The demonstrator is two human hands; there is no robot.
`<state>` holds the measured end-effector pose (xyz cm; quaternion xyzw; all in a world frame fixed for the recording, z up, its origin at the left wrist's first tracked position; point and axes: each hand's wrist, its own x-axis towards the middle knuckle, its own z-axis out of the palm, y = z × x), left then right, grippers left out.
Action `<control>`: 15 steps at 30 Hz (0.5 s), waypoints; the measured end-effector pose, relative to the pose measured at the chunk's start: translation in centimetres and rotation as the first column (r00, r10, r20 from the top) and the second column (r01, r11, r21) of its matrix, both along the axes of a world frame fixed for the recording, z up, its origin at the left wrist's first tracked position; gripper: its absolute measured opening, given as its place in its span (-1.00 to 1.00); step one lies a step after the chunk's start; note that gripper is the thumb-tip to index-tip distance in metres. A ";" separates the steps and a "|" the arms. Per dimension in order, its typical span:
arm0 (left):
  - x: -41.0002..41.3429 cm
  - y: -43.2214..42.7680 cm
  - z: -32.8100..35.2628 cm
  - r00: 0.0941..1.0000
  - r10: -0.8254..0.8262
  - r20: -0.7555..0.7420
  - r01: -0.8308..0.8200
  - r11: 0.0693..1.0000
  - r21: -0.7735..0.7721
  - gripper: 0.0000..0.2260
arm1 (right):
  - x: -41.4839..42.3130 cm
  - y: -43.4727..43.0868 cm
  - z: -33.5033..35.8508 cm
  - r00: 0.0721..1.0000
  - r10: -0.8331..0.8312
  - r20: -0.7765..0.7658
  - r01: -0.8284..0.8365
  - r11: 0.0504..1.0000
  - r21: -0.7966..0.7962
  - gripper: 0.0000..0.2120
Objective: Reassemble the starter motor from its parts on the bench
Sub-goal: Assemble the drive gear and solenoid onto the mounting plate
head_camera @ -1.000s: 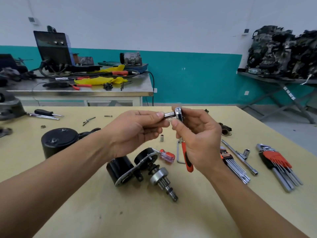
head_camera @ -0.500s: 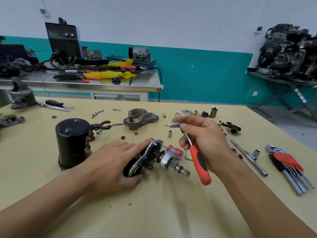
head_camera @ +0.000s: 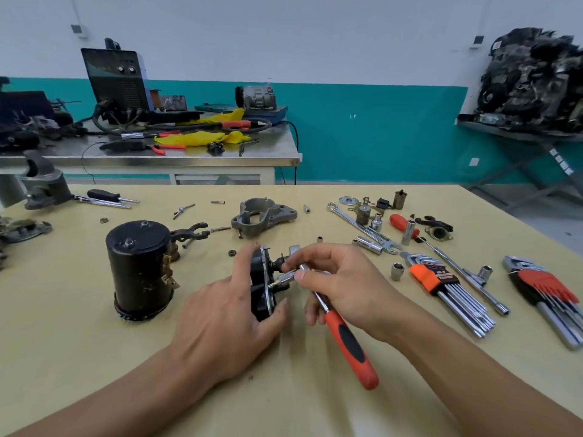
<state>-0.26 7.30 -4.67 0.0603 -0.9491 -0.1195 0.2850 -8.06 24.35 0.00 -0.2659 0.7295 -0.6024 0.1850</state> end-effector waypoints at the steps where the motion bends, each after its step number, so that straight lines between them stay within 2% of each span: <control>1: 0.0 0.0 0.0 1.000 -0.002 -0.005 0.002 1.000 0.001 -0.35 | 0.0 -0.1 -0.1 1.000 -0.005 -0.004 0.005 1.000 0.005 -0.89; 7: 0.1 -0.2 -0.3 0.998 -0.048 -0.029 0.049 0.998 0.039 -0.49 | -0.2 0.1 0.0 0.998 -0.057 0.000 0.057 0.998 0.012 -0.90; 11: 0.2 -0.1 -0.3 0.994 -0.093 -0.051 0.093 0.996 0.002 -0.57 | 0.1 -0.1 0.0 0.997 -0.070 -0.024 0.071 0.997 0.038 -0.89; 15: 0.2 -0.1 -0.3 0.994 -0.093 -0.048 0.092 0.995 -0.024 -0.59 | 0.3 -0.3 -0.2 0.997 -0.071 0.030 0.070 0.997 0.012 -0.90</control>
